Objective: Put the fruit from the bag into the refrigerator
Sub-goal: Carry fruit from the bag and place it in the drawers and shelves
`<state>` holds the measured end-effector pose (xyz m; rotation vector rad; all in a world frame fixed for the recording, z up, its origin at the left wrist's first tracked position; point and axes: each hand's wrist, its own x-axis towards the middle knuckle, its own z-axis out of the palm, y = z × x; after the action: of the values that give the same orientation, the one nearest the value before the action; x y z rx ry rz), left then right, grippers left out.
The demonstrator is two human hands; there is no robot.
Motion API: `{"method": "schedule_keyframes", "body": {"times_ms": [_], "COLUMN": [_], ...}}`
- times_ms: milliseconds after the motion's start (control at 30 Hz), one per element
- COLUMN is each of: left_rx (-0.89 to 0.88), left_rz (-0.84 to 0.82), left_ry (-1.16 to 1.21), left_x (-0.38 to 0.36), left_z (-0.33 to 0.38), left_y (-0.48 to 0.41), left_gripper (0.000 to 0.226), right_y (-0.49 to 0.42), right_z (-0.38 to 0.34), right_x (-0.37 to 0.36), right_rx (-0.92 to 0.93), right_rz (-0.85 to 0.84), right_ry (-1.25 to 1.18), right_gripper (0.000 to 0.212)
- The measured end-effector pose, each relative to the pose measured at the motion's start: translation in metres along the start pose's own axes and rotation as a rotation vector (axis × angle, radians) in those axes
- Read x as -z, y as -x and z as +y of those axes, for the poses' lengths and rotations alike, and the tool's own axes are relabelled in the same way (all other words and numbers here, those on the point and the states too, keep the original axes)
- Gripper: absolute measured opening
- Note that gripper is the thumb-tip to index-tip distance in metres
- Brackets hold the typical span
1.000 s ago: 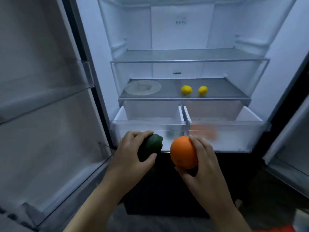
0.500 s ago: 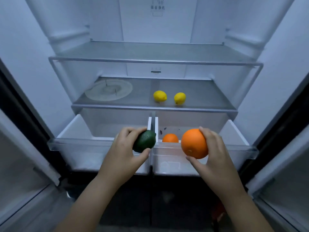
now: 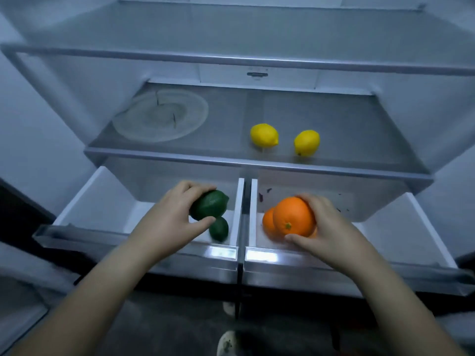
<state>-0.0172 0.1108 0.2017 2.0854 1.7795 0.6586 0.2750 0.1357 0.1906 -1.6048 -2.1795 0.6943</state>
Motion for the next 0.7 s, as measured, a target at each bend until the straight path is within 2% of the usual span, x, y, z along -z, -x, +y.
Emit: {"method": "schedule_keyframes", "body": {"times_ms": [200,300,367,500,533,633,700], "left_rx": [-0.077,-0.099,-0.127,-0.201,-0.217,-0.274,-0.33], "left_rz": [-0.358,-0.628,-0.74,-0.833,-0.843,-0.871,-0.9], "left_ry": [-0.102,-0.149,-0.157,-0.169,-0.175,-0.198,-0.25], "left_x": [-0.005,-0.016,-0.027,-0.048,-0.051,-0.059,-0.065], "left_z": [-0.038,-0.052,-0.057,-0.064,-0.067,-0.074,-0.079], "left_y": [-0.042,-0.057,-0.065,-0.076,-0.077,-0.079,-0.082], "left_gripper": [0.054,0.055,0.056,0.055,0.055,0.056,0.057], "right_y": [-0.052,-0.067,-0.075,-0.082,-0.082,-0.083,-0.084], "right_z": [0.005,0.001,0.002,0.011,0.012,0.012,0.013], "right_x": [0.015,0.007,-0.007,-0.028,-0.03,-0.031,-0.034], "right_rx": [0.02,0.04,0.079,0.214,0.246,0.356,0.445], "right_rz": [-0.465,-0.663,-0.756,-0.75,-0.744,-0.697,-0.66], "right_ry": [0.164,0.239,0.295,0.383,0.381,0.298,0.337], "right_gripper": [0.08,0.084,0.085,0.082,0.076,0.037,0.031]}}
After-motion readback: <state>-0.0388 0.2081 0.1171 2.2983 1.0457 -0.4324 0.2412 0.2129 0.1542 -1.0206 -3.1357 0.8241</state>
